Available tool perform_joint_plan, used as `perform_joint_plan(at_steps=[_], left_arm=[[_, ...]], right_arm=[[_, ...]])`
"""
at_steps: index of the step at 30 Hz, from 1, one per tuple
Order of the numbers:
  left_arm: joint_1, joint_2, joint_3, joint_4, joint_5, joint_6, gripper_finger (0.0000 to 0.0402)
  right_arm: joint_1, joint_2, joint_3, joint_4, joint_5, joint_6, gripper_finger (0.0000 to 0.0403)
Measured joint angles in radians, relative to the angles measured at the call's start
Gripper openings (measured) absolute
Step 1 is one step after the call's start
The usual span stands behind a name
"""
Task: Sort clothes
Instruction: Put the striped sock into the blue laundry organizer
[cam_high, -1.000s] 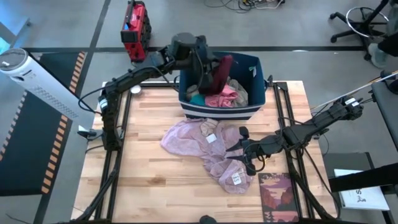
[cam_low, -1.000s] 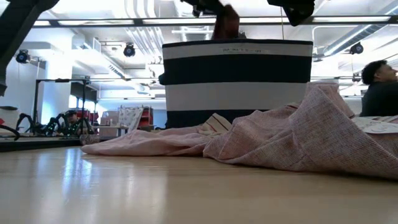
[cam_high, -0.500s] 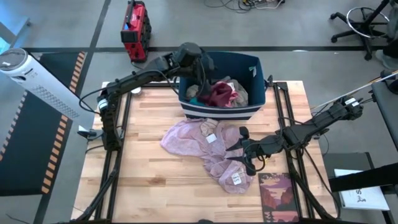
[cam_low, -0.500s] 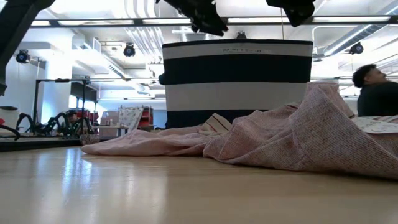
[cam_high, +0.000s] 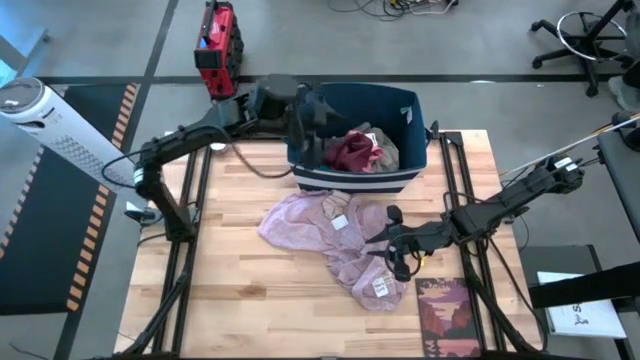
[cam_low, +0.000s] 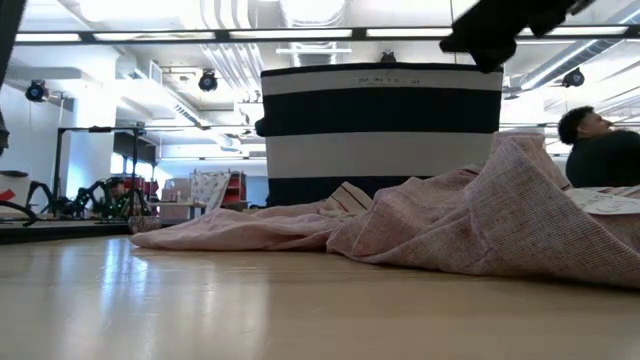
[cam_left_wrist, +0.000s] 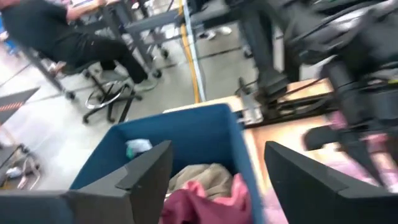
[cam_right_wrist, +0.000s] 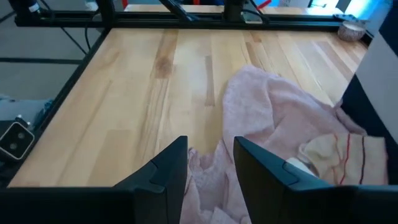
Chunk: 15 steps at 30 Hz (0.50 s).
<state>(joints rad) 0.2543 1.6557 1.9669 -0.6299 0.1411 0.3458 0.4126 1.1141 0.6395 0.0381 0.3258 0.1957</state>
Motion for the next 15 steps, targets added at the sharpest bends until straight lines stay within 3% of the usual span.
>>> perform_joint_plan(at_steps=[9, 15], left_arm=[[-0.135, -0.237, -0.290, 0.026, -0.001, -0.107, 0.0164], [-0.252, -0.418, -0.571, 0.155, -0.153, -0.163, 0.0122]], right_arm=[[0.000, 0.000, -0.099, 0.109, 0.018, 0.067, 0.0133], [0.000, 0.000, -0.103, 0.109, 0.042, 0.073, 0.0133]])
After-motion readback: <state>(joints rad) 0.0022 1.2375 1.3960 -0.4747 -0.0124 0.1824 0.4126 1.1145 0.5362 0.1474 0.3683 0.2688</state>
